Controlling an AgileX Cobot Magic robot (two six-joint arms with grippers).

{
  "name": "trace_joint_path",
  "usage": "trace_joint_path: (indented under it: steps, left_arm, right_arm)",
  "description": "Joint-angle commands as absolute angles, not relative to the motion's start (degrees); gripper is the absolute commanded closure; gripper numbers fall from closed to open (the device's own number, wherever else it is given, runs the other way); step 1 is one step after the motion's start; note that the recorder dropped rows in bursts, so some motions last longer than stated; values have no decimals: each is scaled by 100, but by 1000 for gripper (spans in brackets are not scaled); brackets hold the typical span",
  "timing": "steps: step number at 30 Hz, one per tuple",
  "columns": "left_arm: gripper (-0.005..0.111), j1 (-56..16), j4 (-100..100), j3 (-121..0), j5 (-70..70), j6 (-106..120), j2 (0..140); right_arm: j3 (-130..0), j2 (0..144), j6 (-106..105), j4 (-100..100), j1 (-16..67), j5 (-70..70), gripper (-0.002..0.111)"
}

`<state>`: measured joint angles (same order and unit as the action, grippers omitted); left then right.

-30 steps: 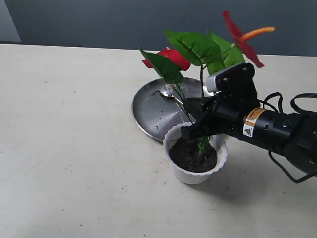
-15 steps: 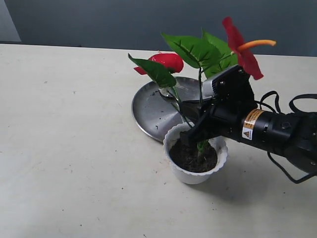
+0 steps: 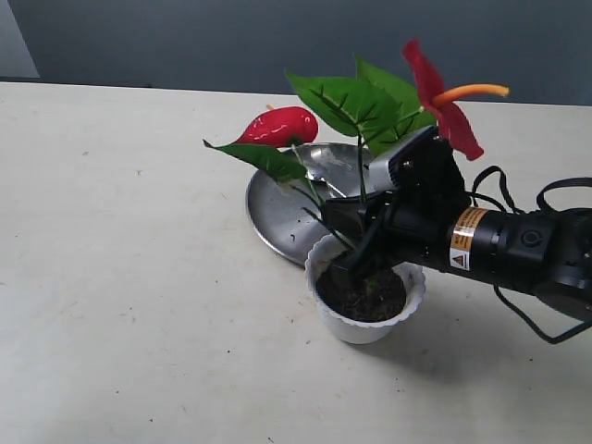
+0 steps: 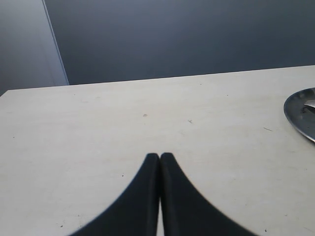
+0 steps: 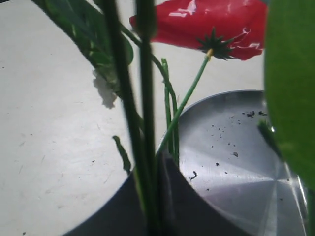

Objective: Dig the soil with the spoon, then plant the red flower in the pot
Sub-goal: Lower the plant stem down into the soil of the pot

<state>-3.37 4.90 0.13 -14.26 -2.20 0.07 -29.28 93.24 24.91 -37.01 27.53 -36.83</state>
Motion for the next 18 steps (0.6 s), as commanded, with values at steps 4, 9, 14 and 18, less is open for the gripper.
trace_joint_path:
  steps: [4, 9, 14, 18]
  left_arm:
    - [106, -300, 482, 0, -1372, -235, 0]
    - [106, -300, 482, 0, -1372, -235, 0]
    - [106, -300, 482, 0, -1372, -235, 0]
    - [106, -300, 482, 0, -1372, -235, 0]
  right_arm:
    - [-2767, 9391, 2926, -4267, 2742, -2865, 108]
    - [-2767, 9381, 3226, -4354, 2742, -2826, 108]
    - [-2767, 9381, 3603, -4357, 2742, -2625, 108]
    - [-2767, 9435, 3648, -4299, 2742, -2373, 108]
